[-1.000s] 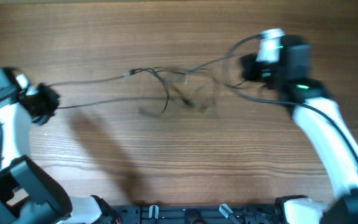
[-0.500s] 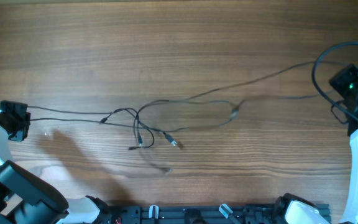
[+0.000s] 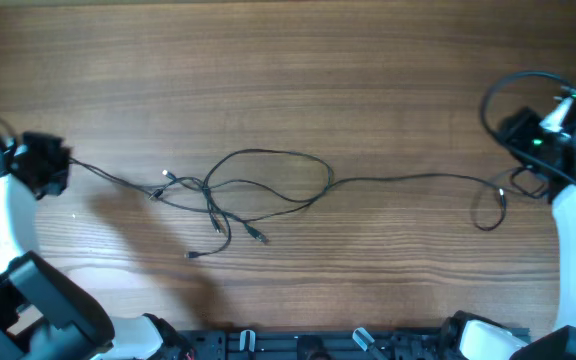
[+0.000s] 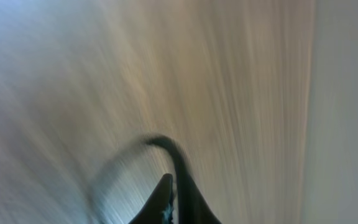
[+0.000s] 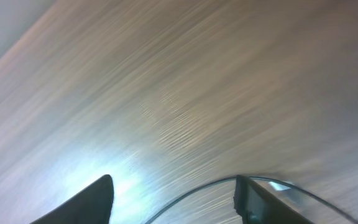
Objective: Untangle cables
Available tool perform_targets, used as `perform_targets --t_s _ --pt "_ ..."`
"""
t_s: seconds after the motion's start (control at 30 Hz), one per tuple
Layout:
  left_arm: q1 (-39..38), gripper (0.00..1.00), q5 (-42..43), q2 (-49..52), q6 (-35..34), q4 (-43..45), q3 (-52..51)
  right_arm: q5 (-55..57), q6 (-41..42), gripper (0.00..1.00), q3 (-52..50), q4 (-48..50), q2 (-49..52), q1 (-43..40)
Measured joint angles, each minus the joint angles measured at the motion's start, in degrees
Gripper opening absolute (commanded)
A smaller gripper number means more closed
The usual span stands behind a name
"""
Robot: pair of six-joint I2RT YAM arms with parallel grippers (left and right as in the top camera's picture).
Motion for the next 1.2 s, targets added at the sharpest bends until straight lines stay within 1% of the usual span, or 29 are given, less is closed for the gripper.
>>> perform_targets --t_s 0.03,0.07,0.13,0.17,0.2,0.23,0.27,0.3,0.33,0.37,0.4,0.43,0.47,0.5,0.53,0.6,0.73,0.8,0.9,0.93,1.0,1.07,1.1,1.13,1.17,1.2 --pt "-2.10 0.12 1.07 0.00 1.51 -0.28 0.00 -1.70 -1.03 0.99 -0.02 -0.22 0.42 2.19" --pt "-4.37 0.12 1.92 0.00 3.19 -0.59 0.00 -3.10 -1.97 1.00 -0.02 -0.42 0.83 4.52" --pt "-8.41 0.08 1.62 0.00 5.11 -1.11 0.00 -5.38 -2.69 1.00 -0.04 -2.36 1.75 9.90" --pt "-10.34 0.09 0.74 0.00 5.79 -1.22 0.00 -6.58 -2.82 1.00 -0.13 -3.87 2.56 13.40" --pt "-12.98 0.20 -1.18 0.00 6.58 -1.49 0.00 -7.43 -2.51 1.00 -0.28 -5.01 3.37 16.65" --pt "-14.91 0.26 -3.39 0.00 7.02 -1.77 0.00 -7.96 -0.87 1.00 -0.52 -5.66 4.15 19.67" --pt "-16.17 0.35 -4.92 0.00 7.56 -1.81 0.00 -8.33 1.27 1.00 -0.98 -5.70 5.05 22.58" --pt "-17.22 0.42 -7.02 0.00 7.39 -1.92 0.00 -8.41 2.36 1.00 -1.14 -5.51 5.31 23.21" --pt "-17.81 0.49 -8.28 0.00 7.80 -2.01 0.00 -9.70 2.69 1.00 -2.08 -4.20 7.10 27.71" --pt "-18.36 0.71 -9.55 0.00 7.58 -1.99 0.00 -10.40 1.70 1.00 -2.75 -1.55 8.15 30.10" --pt "-18.67 0.98 -10.34 0.00 7.76 -1.99 0.00 -10.99 -0.85 1.00 -3.26 1.88 9.64 33.07" --pt "-18.78 1.00 -10.97 0.00 8.20 -2.03 0.00 -10.64 -3.72 1.00 -3.32 5.25 11.65 36.41" --pt "-18.78 1.00 -11.54 0.00 8.33 -2.01 0.00 -9.25 -4.61 1.00 -3.34 7.96 13.55 39.30" --pt "-18.78 1.00 -11.78 0.00 8.35 -2.12 0.00 -9.01 -4.72 1.00 -3.50 9.53 14.34 40.46" --pt "-18.75 1.00 -12.15 0.00 8.33 -2.32 0.00 -9.73 -6.12 1.00 -3.82 13.51 15.63 42.07" --pt "-18.78 1.00 -12.59 0.00 8.33 -2.67 0.00 -11.04 -11.69 1.00 -4.00 19.06 17.00 45.88" --pt "-18.78 1.00 -12.79 0.00 8.33 -2.69 0.00 -10.99 -18.27 1.00 -4.00 27.63 19.52 52.37" --pt "-18.78 1.00 -13.00 0.00 8.33 -2.67 0.00 -12.31 -22.60 0.97 -3.98 32.33 22.77 54.77" --pt "-18.78 1.00 -13.00 0.00 8.33 -2.67 0.00 -13.07 -26.43 0.91 -4.02 37.20 28.30 58.23" --pt "-18.78 1.00 -13.03 0.00 8.33 -2.71 0.00 -13.27 -27.32 0.88 -4.09 39.76 30.42 59.43" --pt "-18.78 1.00 -13.03 0.00 8.33 -2.75 0.00 -12.85 -28.41 0.79 -4.09 44.50 33.81 61.53" --pt "-18.78 1.00 -13.00 0.00 8.33 -2.71 0.00 -10.23 -29.24 0.66 -4.07 47.52 36.79 63.69" --pt "-18.78 1.00 -13.00 0.00 8.33 -2.71 0.00 -8.39 -29.79 0.56 -4.09 48.87 37.90 64.61" --pt "-18.78 1.00 -13.00 0.00 8.33 -2.75 0.00 -6.19 -29.86 0.23 -3.74 49.42 38.40 65.55" --pt "-18.78 1.00 -13.03 0.00 8.33 -2.71 0.00 -4.11 -30.01 0.04 -3.65 49.64 38.56 66.36" --pt "-18.78 1.00 -13.00 0.00 8.33 -2.71 0.00 -2.67 -29.90 0.04 -3.52 49.55 38.60 66.64"
